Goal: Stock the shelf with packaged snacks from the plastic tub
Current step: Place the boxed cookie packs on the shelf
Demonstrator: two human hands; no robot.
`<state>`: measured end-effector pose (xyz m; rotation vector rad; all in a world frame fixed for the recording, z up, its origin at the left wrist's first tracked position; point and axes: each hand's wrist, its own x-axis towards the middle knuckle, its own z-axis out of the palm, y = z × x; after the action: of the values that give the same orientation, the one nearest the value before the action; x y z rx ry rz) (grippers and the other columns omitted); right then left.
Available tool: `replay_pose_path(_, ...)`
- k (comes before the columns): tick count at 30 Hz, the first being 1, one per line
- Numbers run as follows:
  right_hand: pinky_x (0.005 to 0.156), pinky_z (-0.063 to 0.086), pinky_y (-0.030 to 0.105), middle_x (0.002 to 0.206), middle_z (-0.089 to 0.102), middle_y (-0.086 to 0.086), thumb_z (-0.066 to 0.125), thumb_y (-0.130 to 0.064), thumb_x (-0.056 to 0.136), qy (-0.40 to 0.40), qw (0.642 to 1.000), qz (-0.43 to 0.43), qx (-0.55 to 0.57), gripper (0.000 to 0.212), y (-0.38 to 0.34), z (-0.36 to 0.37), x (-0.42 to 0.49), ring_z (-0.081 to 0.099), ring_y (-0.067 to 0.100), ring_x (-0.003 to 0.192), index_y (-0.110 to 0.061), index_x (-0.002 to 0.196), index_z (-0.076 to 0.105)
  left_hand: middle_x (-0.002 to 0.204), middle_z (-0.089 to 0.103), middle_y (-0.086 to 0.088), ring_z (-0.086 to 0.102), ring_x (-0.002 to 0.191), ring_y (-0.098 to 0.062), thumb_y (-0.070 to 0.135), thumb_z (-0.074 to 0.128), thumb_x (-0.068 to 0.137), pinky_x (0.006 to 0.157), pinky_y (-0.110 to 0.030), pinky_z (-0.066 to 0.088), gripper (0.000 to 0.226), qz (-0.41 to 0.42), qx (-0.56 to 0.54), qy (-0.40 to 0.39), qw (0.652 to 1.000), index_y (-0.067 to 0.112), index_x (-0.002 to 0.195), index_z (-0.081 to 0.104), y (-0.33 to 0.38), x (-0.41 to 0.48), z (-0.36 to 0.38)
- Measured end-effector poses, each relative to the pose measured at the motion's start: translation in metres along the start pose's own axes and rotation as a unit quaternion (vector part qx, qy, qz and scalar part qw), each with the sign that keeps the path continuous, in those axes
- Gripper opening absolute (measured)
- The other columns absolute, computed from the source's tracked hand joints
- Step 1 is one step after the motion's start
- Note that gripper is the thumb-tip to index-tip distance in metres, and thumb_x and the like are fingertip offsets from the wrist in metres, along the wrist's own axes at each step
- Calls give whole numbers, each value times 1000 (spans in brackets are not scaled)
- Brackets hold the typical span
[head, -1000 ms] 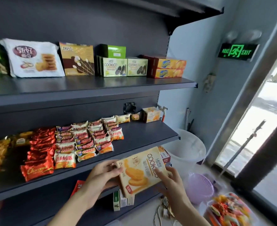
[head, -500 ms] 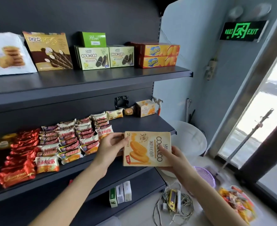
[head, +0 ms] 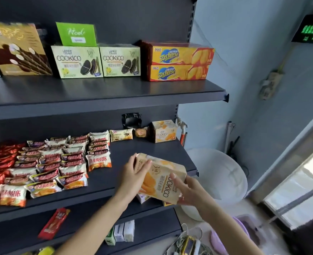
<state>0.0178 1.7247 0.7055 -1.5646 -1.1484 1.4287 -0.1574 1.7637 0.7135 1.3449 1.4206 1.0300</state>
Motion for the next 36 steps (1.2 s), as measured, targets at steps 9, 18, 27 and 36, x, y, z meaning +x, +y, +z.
replay_pose_path(9,85,53,56,101,65,3,67,-73,61,152,974,31,167,69,19,2,42,66,27,96,-21,105,51,91,65,3,63,79,-9,34,71,83,51,-8,42,32,-1,-1,122,992,18,103,52,4,19,42)
replay_pose_path(18,84,54,39,108,63,5,78,-36,75,193,964,-78,165,41,24,-3,43,63,16,97,-23,107,55,116,64,1,63,101,-10,33,85,67,82,-25,53,55,-4,-34,110,993,32,113,55,-15,30,51)
replay_pose_path(27,86,56,42,112,68,4,79,-31,68,181,927,-73,320,52,23,-7,51,69,21,98,-22,116,60,107,61,10,60,94,13,19,78,69,67,-6,49,59,157,-24,166,973,22,124,55,-17,17,67)
replay_pose_path(36,83,54,49,118,68,5,84,-43,51,91,941,-18,324,93,36,-22,64,68,28,102,-24,133,46,121,61,4,60,108,0,52,69,78,80,-17,51,39,85,-150,70,983,29,108,65,-10,30,62)
